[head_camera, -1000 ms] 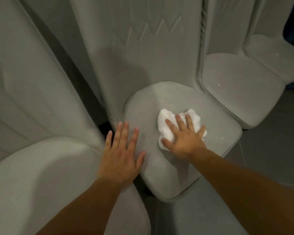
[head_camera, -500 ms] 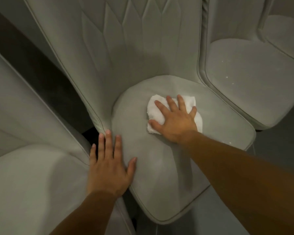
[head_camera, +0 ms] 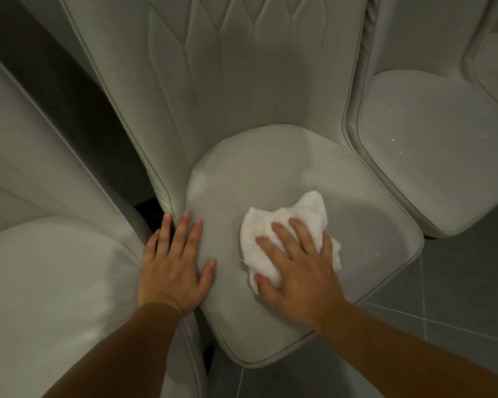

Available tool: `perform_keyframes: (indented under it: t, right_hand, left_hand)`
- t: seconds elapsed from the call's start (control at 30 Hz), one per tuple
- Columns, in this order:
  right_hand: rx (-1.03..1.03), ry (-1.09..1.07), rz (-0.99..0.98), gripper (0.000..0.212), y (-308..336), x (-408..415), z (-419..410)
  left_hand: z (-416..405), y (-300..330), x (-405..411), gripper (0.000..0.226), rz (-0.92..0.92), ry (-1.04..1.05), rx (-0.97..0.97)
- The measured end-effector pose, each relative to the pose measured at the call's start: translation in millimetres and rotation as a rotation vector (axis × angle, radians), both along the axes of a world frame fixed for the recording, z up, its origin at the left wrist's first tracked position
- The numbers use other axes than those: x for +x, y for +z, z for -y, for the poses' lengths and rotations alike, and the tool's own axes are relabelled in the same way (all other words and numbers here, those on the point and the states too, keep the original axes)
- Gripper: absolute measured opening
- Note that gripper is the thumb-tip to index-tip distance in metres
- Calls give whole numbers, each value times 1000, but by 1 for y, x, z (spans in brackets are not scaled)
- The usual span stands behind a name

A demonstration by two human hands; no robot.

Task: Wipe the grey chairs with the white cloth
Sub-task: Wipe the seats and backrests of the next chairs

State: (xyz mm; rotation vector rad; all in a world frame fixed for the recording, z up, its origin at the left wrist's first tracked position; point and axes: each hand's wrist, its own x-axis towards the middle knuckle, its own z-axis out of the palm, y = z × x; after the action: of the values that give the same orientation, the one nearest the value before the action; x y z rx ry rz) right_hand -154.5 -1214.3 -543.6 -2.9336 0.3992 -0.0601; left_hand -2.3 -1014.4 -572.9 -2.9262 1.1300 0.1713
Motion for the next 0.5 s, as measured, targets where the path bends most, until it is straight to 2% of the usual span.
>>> perform_keyframes:
  t: [0.13,0.5]
  right_hand:
    - [-15,-28,30,62,-3,20,2]
    - [-11,-4,-149,75,-4,92,31]
  left_hand:
    - [-1,-2,1,80,6,-1,0]
    - [-1,-3,2,81,-3,-11,-29]
